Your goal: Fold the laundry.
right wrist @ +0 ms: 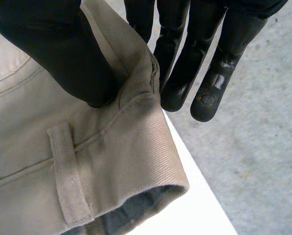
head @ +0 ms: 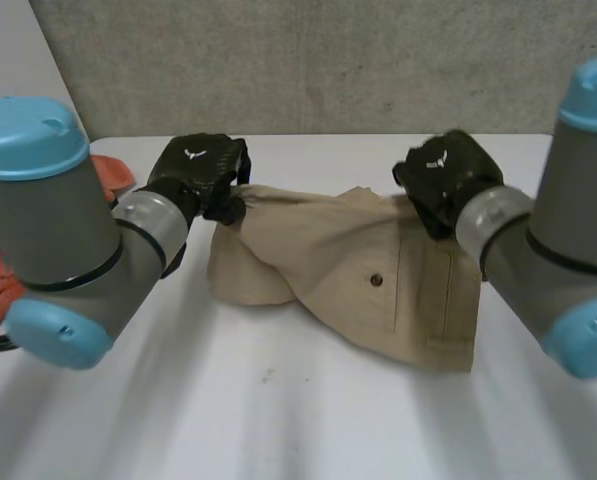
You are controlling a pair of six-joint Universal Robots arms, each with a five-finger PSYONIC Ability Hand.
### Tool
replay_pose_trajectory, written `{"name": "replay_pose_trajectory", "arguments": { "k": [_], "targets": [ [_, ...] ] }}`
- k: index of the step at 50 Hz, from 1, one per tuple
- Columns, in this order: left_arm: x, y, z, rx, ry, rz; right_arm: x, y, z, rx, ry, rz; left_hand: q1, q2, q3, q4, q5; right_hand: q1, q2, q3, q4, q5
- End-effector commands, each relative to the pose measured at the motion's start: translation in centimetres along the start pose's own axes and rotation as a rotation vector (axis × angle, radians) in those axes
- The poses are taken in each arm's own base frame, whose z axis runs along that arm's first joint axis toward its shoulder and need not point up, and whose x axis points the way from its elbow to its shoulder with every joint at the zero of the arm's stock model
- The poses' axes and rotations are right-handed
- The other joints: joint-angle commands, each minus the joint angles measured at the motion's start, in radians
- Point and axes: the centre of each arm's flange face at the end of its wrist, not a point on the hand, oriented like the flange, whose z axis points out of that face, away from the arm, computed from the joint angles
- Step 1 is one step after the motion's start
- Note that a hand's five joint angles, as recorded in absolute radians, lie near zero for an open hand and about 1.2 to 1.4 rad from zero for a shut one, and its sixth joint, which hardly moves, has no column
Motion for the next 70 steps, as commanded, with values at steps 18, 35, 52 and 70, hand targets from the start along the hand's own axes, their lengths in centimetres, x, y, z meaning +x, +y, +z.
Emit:
{"name": "replay_pose_trajectory", "arguments": {
  "k": [18,35,52,70],
  "targets": [
    [-1.2,-13.3,2.7,0.758,-0.245,0.246,8.7,-12.7,6.4,0.75,0.474,0.011,0.249,0.197,0.202,0.194,0.228,0.405,0.221,0.217,0.209,0.23],
    [2.8,8.1,-1.2,-0.142,-0.065,0.235,-5.3,5.5,5.9,0.001,-0.112,0.031,-0.357,-0.409,-0.404,-0.412,-0.378,0.405,0.221,0.217,0.209,0.23],
    [0.2,4.5,-4.6,-0.156,-0.111,0.194,-4.8,8.3,3.7,-0.087,-0.105,0.102,-0.808,-0.86,-0.854,-0.862,-0.828,0.405,0.221,0.217,0.209,0.23],
    [1.6,9.1,-8.5,-0.328,0.026,0.055,-4.4,10.2,3.4,-0.159,-0.097,0.312,-0.608,-0.66,-0.655,-0.663,-0.629,0.405,0.221,0.217,0.209,0.23]
  ]
}}
